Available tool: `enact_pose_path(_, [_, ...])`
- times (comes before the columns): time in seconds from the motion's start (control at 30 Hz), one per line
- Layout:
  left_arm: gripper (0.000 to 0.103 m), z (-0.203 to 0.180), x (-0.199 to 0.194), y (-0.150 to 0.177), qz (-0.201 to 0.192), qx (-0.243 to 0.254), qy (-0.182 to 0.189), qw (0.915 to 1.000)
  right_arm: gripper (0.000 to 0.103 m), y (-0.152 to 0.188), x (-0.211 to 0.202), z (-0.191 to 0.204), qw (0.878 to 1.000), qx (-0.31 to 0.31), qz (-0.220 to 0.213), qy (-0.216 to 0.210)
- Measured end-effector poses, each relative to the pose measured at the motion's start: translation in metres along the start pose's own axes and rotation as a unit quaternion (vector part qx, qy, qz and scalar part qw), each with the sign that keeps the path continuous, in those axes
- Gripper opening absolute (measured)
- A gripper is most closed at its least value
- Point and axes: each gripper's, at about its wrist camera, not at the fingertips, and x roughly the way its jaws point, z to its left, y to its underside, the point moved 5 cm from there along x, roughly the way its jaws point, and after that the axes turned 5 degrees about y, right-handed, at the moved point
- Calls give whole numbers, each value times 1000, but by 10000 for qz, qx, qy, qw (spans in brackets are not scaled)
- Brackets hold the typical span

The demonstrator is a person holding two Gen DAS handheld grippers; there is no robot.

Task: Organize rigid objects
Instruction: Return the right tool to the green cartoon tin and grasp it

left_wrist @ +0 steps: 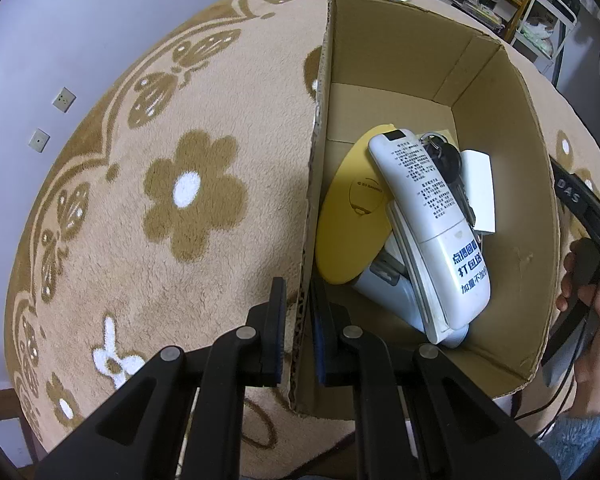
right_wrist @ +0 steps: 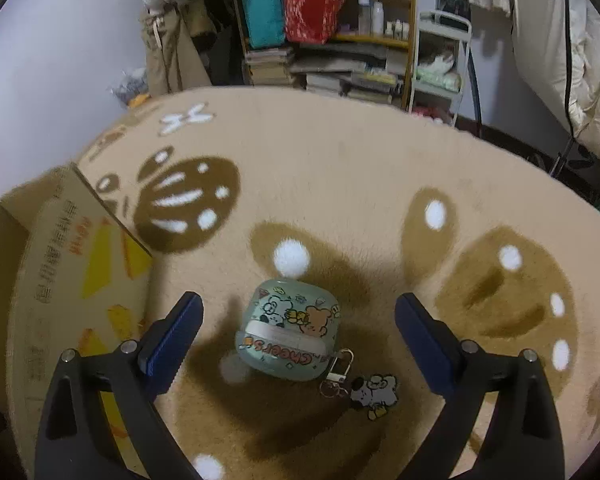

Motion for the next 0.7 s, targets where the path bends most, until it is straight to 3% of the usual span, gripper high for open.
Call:
enact_pose_path(0.4, [12, 1, 1, -1, 8, 13, -3, 10000, 101, 7, 28, 5, 9985, -141, 499, 196])
enact_pose_path(0.6, [12, 0, 1, -1, 8, 12, -6, 10000, 101, 14, 28, 2, 9985, -43, 432, 346])
enact_pose_path(0.7, [12, -2, 1, 0, 0, 42, -41, 10000, 85, 16, 25, 3, 9987, -42, 339, 383])
